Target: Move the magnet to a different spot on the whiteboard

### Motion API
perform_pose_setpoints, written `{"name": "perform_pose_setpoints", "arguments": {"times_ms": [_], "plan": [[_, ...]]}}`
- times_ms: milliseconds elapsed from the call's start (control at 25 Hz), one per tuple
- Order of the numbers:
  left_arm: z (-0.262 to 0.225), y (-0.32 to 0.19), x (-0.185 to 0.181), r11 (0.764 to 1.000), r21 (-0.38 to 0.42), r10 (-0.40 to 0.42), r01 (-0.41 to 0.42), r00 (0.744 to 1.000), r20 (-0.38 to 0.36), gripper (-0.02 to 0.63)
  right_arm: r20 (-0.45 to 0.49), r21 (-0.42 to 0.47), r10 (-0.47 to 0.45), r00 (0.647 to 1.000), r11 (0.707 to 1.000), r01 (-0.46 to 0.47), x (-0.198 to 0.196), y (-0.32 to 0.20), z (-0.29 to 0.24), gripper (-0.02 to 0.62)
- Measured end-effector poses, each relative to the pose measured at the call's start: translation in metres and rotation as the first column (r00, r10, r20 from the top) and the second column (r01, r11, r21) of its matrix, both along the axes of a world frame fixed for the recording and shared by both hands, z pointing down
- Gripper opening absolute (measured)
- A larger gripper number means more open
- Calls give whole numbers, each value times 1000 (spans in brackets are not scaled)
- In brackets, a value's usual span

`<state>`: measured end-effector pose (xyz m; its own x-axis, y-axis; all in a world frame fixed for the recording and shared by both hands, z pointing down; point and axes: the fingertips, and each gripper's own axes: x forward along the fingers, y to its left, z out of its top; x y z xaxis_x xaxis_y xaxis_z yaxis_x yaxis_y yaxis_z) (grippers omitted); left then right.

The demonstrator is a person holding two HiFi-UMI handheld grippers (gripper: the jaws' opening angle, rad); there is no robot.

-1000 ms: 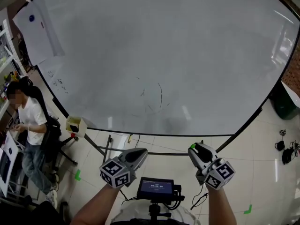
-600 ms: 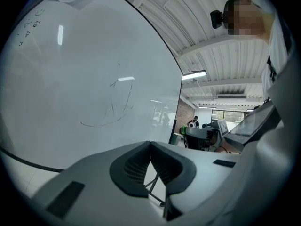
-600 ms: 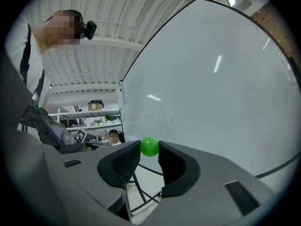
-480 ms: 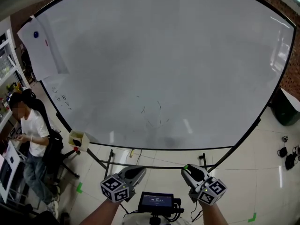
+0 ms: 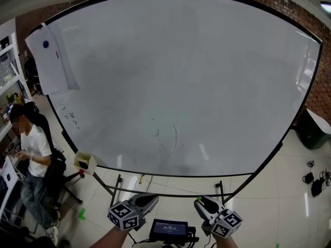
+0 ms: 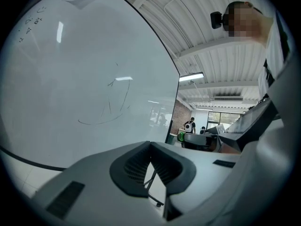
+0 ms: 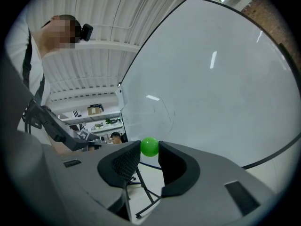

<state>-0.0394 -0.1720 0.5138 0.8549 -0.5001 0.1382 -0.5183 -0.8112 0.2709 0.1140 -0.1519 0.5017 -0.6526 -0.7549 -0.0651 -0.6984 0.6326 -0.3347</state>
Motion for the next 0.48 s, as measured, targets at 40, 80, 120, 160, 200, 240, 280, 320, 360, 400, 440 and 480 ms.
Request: {"name": "perform_pose_setpoints", "arguments": {"times_ms": [40,80,120,160,200,240,280,320,360,400,440,480], "plan": [[-1,0,2,1000,5,9,-9,1000,1,20,1,1,4,1000,1000,-4,1,0,-1,147],[-1,1,4,1000,8,18,-18,1000,2,20,4,1,8,1000,1000,-8,3,-1,-2,147],[-1,2,5,1000,9,25,-25,1000,3,20,7,2,13,1000,1000,-13,5,-1,-3,147],[-1,2,7,1000,9,30,-30,1000,2,20,10,3,17,1000,1000,-17,6,-2,-3,147],[-1,1,8,1000,8,30,-30,1000,1,20,12,4,21,1000,1000,-21,7,-3,-4,147],[0,-1,8,1000,6,26,-26,1000,0,20,12,6,23,1000,1000,-23,7,-3,-4,147],[1,-4,7,1000,1,16,-16,1000,1,20,13,8,24,1000,1000,-24,7,-4,-4,147],[2,-6,5,1000,-5,5,-5,1000,4,21,15,7,25,1000,1000,-25,7,-4,-4,147],[3,-9,4,1000,-9,-6,6,1000,8,21,16,6,25,1000,1000,-25,7,-4,-3,147],[4,-11,2,1000,-10,-12,13,1000,10,21,16,4,26,1000,1000,-26,7,-5,-2,147],[4,-13,2,1000,-11,-16,16,1000,9,21,15,3,27,1000,1000,-27,7,-5,-1,147],[3,-14,1,1000,-11,-17,18,1000,7,21,15,2,28,1000,1000,-28,8,-6,-1,147]]}}
